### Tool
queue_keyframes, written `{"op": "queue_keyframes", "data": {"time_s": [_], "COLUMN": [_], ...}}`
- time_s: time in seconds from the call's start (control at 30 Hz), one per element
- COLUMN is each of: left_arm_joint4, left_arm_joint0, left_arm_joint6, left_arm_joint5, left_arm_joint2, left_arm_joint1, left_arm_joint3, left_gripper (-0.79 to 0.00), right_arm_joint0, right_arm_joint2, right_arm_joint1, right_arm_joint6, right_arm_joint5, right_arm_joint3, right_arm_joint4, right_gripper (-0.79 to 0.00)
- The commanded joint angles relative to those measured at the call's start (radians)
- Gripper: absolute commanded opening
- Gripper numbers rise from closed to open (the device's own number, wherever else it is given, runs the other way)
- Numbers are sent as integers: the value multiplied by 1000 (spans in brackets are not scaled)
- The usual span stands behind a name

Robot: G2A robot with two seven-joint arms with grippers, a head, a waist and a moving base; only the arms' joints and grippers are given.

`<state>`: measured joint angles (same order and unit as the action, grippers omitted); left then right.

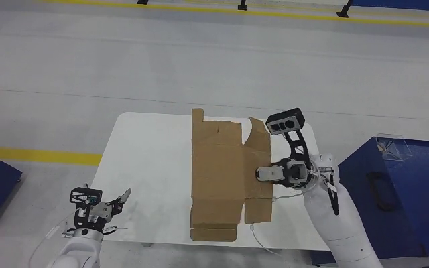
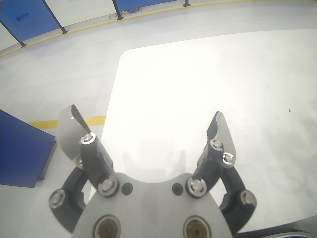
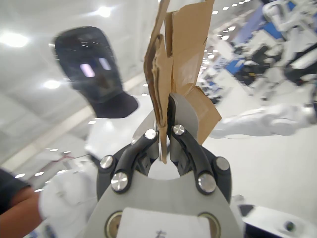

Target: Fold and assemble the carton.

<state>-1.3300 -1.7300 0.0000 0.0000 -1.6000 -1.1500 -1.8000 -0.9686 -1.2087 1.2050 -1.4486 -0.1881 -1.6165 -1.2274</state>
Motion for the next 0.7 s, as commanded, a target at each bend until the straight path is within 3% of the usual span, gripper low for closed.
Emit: {"op": "queue_keyframes", "data": {"time_s": [0.0,0.23,0.3,0.37,0.43,0.5,0.67], "left_arm_joint4": [0,0,0,0,0,0,0], "left_arm_joint0": [0,0,0,0,0,0,0], "left_arm_joint6": [0,0,0,0,0,0,0], "left_arm_joint5": [0,0,0,0,0,0,0], "left_arm_joint2": [0,0,0,0,0,0,0], "left_arm_joint1": [0,0,0,0,0,0,0], "left_arm_joint3": [0,0,0,0,0,0,0], "left_gripper": [0,0,0,0,0,0,0], "right_arm_joint0": [16,87,101,119,116,130,127], "right_arm_joint2": [58,295,369,440,499,530,539], "right_arm_joint1": [17,116,151,184,216,236,282], "right_arm_joint6": [-87,-87,-82,-37,74,187,257], "right_arm_joint5": [101,440,478,523,634,747,817], "right_arm_joint3": [83,260,300,337,353,441,520], "right_arm_joint4": [-240,-707,-827,-964,-1155,-1206,-1246], "right_gripper": [-785,-785,-785,-785,-785,-785,-785]}}
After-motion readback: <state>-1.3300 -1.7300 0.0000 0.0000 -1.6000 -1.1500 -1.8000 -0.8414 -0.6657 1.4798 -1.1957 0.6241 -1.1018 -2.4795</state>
